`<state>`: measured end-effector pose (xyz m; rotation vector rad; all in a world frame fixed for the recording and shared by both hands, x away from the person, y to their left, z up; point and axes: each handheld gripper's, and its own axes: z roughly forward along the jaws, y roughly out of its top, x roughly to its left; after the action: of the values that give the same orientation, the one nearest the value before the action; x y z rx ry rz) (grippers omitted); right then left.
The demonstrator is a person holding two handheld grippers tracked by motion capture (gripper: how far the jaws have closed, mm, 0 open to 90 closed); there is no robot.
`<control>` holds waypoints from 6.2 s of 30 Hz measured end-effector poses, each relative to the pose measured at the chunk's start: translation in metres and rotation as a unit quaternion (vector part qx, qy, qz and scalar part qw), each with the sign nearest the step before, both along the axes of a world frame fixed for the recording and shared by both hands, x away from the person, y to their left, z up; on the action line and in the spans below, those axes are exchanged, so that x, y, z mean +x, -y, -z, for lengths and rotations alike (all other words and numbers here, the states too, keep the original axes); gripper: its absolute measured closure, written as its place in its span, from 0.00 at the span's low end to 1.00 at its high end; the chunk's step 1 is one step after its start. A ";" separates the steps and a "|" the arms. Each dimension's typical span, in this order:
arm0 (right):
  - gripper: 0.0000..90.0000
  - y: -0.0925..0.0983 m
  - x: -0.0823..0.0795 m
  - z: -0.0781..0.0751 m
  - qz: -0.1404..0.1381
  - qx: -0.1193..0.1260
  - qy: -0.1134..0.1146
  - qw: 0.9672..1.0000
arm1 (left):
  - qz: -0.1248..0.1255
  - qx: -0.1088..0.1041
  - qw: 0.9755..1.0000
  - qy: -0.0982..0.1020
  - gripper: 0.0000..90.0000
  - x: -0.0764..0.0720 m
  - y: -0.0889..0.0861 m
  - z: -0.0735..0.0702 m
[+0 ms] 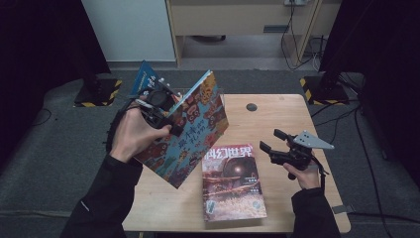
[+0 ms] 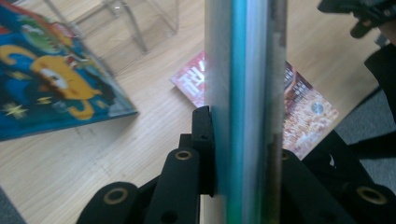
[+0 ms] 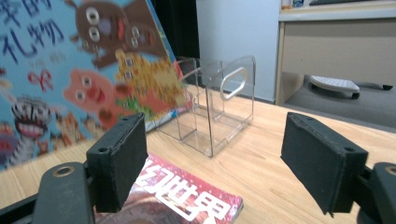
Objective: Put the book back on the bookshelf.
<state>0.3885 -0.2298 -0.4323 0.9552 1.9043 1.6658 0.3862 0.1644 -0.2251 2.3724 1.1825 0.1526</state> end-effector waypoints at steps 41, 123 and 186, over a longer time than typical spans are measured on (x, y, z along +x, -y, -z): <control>0.25 -0.001 0.006 0.013 0.000 -0.039 -0.024 0.999 | -0.180 -0.054 0.982 0.014 0.89 0.068 -0.048 0.028; 0.25 -0.005 0.010 0.019 -0.011 -0.053 -0.032 0.998 | -0.232 -0.070 0.970 -0.032 0.87 0.146 -0.038 0.098; 0.25 -0.008 0.009 0.021 -0.015 -0.065 -0.034 0.997 | -0.265 -0.074 0.961 0.002 0.87 0.122 -0.077 0.075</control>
<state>0.3980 -0.2221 -0.4530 0.9479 2.0527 1.5230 0.5084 0.2412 -0.2997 1.8789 1.7379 0.2346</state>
